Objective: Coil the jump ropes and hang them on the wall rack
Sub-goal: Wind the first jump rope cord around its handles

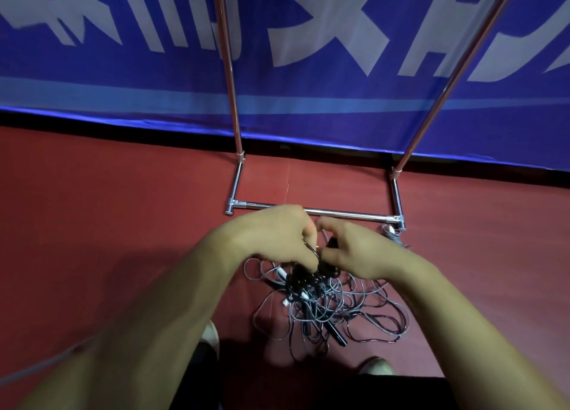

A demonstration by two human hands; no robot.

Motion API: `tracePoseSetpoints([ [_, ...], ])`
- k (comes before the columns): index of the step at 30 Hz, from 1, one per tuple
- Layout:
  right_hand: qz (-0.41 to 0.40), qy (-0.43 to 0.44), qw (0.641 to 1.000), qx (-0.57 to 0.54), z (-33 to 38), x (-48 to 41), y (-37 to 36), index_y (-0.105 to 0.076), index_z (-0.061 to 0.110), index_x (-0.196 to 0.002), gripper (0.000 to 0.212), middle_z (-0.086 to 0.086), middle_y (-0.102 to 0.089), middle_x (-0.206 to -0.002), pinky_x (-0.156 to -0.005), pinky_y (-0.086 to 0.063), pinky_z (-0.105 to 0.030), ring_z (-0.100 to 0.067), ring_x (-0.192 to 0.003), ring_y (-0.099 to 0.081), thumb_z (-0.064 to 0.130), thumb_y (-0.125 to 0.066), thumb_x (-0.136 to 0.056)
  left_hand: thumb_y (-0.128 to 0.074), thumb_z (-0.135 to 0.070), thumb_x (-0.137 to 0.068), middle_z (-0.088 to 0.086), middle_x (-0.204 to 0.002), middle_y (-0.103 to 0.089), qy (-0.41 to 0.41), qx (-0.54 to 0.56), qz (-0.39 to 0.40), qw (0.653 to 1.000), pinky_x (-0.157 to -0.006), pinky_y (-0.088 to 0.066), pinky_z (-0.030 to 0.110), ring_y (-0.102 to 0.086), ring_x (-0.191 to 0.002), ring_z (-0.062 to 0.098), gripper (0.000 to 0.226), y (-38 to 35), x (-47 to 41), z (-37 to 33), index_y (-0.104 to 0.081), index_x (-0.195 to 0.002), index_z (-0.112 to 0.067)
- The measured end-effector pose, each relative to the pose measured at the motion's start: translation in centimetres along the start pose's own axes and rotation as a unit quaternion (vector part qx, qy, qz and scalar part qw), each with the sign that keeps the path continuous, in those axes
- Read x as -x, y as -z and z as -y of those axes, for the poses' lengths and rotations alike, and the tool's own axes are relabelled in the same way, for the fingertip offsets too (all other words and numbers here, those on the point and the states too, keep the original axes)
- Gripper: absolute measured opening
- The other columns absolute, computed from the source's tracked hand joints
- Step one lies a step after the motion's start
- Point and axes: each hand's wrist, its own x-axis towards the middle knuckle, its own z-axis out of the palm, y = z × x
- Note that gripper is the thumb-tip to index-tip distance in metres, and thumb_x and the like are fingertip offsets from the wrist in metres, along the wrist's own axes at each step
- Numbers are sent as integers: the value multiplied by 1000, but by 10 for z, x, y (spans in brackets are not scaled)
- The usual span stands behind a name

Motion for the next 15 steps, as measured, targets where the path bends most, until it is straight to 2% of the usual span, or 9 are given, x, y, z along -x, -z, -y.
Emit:
tracePoseSetpoints([
  [2, 31, 36, 998, -52, 4, 4, 1, -55, 23, -110, 25, 20, -64, -72, -57, -41, -16, 0, -56, -54, 10, -64, -91, -86, -25, -74, 1, -59, -65, -5, 126, 78, 989, -54, -40, 25, -55, -51, 13, 21, 3, -1, 9, -67, -82, -21],
  [4, 52, 57, 991, -113, 8, 7, 1, -53, 23, -112, 29, 11, -64, -83, -56, -45, -23, -8, -58, -54, 7, -63, -90, -80, -16, -83, 1, -51, -56, -16, 231, 106, 967, -50, -38, 24, -50, -45, 13, 18, 6, -1, 14, -62, -88, -16],
  [5, 69, 56, 983, -163, 10, 9, 1, -52, 23, -112, 30, 5, -61, -79, -50, -43, -25, -12, -55, -51, 5, -60, -89, -77, -15, -87, 0, -49, -51, -17, 276, 111, 955, -46, -34, 23, -45, -42, 12, 16, 7, -2, 16, -60, -86, -17],
  [7, 93, 40, 966, -236, 13, 11, 2, -51, 25, -115, 31, 0, -53, -66, -40, -31, -23, -18, -49, -41, 4, -55, -92, -73, -30, -90, -2, -48, -43, -5, 325, 101, 940, -43, -22, 22, -33, -40, 11, 21, 9, -4, 17, -60, -77, -21],
  [9, 103, 31, 959, -262, 15, 14, 7, -54, 30, -109, 25, 0, -49, -57, -39, -24, -22, -17, -51, -34, 7, -53, -97, -65, -45, -94, -3, -48, -38, 25, 337, 36, 940, -41, -17, 20, -27, -39, 11, 39, 12, -7, 15, -53, -64, -23],
  [11, 111, 35, 952, -285, 18, 18, 11, -57, 28, -98, 20, -2, -49, -56, -38, -24, -20, -17, -50, -35, 8, -54, -98, -59, -54, -95, -3, -48, -34, 75, 339, -56, 936, -41, -20, 22, -26, -38, 12, 52, 12, -14, 16, -42, -56, -23],
  [15, 180, 43, 913, -363, 29, 28, 6, -56, 21, -93, 13, -16, -42, -65, -37, -28, -15, -6, -39, -38, 9, -56, -91, -56, -67, -89, -2, -48, -36, 135, 283, -253, 915, -54, -25, 32, -29, -43, 19, 59, 6, -30, 26, -39, -56, -22],
])
